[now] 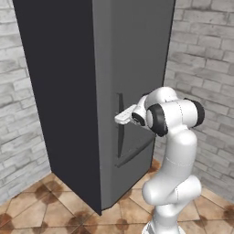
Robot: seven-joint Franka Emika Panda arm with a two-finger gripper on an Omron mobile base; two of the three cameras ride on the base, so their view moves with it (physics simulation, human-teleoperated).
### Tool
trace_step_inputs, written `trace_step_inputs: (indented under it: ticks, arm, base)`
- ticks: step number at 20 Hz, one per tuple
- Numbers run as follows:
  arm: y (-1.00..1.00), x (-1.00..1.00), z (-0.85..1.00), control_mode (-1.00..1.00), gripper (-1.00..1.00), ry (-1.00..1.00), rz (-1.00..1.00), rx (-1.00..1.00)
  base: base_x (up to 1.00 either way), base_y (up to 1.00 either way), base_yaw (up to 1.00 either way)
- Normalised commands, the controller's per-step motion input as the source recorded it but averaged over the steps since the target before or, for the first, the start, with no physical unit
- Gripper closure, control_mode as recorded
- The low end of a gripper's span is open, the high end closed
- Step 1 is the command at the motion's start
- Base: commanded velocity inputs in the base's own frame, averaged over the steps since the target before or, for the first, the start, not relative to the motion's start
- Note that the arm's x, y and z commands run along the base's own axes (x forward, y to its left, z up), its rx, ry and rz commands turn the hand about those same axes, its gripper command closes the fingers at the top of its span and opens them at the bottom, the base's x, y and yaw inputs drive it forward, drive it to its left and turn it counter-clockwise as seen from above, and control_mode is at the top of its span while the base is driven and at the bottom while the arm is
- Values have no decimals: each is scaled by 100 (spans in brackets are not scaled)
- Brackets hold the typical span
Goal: Gather the squashs from the fridge and place them on a tray on the dining counter. Then gather the chicken drumstick and steak from the fridge and place them on the other tray.
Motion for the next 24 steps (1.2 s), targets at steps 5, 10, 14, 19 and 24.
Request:
trace_step_inputs:
  ticks: [5,10,14,19,24]
  arm:
    - [-61,-46,6,-100,100,-2,-2,-1]
    - [-64,-54,31,-100,100,-1,-3,-3]
    - [-69,-51,49,-100,100,0,-5,-5]
    - [-74,-47,54,-100,100,0,-5,-6]
    - [-77,-40,67,-100,100,2,-5,-9]
  base:
    - [0,0,0]
    - [0,0,0]
    - [0,0,0]
    - [0,0,0]
    - [0,0,0]
